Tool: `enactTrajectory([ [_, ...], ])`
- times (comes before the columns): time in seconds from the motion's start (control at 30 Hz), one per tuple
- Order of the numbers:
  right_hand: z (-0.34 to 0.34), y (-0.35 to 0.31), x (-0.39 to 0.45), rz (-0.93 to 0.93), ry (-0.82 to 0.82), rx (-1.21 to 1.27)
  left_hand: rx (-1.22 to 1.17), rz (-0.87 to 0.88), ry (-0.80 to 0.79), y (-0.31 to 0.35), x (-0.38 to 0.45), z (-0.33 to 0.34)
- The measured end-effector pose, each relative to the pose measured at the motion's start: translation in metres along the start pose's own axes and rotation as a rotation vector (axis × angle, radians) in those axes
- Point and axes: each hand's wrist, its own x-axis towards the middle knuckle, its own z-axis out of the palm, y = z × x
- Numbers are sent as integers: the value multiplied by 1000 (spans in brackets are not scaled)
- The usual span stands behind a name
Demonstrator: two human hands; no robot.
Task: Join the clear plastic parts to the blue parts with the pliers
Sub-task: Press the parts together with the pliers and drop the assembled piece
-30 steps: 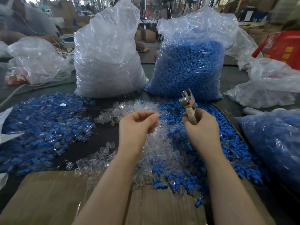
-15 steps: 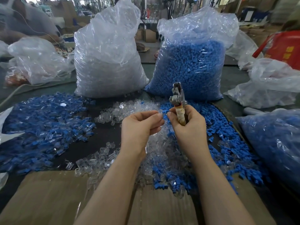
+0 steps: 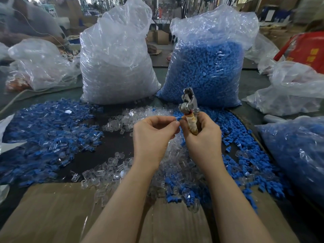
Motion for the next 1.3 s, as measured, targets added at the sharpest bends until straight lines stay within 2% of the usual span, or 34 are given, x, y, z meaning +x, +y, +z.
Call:
enactTrajectory([
  [0.4,-3,-1,3,55,-144,28,188,95,90,-9,2,-1],
  [0.5,-4,-2,4,63,-182,27,165,83,100,-10,3,-2],
  [0.73,-18,7,8,128,-277,-17,-81,33,85,-8,7,-8],
  [1.03,-22,5,10,97,-443,-141,-9,108,61,-8,10,-13],
  [1.13,-19,4,8,73,-419,-144,10,103,49,-7,10,-12],
  [1.3,-11,0,7,27,-265,-57,111,64,10,-8,8,-10],
])
